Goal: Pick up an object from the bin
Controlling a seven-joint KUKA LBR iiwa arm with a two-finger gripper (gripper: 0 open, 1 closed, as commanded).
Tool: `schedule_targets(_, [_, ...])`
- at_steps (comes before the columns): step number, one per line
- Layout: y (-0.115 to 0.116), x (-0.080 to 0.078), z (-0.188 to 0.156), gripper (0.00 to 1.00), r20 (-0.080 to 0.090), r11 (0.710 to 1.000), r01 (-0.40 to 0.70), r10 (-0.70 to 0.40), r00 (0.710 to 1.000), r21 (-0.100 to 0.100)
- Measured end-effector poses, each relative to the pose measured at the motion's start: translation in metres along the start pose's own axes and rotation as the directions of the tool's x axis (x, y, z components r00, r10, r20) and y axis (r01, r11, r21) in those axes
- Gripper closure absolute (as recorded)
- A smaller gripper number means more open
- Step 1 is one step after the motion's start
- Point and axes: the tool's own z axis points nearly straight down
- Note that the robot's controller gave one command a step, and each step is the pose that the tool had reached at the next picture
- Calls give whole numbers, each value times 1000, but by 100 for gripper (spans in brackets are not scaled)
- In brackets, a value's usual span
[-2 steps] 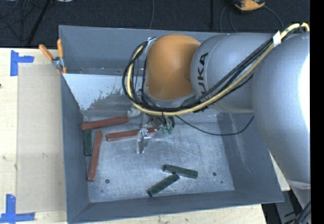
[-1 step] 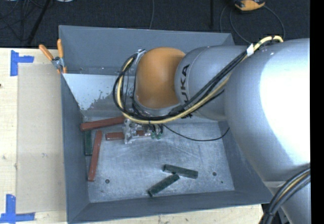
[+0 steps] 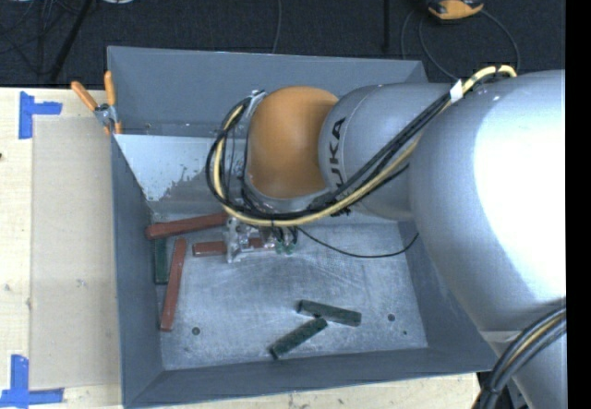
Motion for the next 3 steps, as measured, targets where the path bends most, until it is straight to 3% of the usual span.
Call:
schedule_targets(1, [11, 20, -53, 100, -23, 999, -47, 47, 999, 5])
schedule_targets(2, [38, -7, -3, 0, -20, 995, 97, -97, 995, 8])
schedule_targets(3, [41, -6, 4, 100, -10, 995, 98, -98, 995, 1])
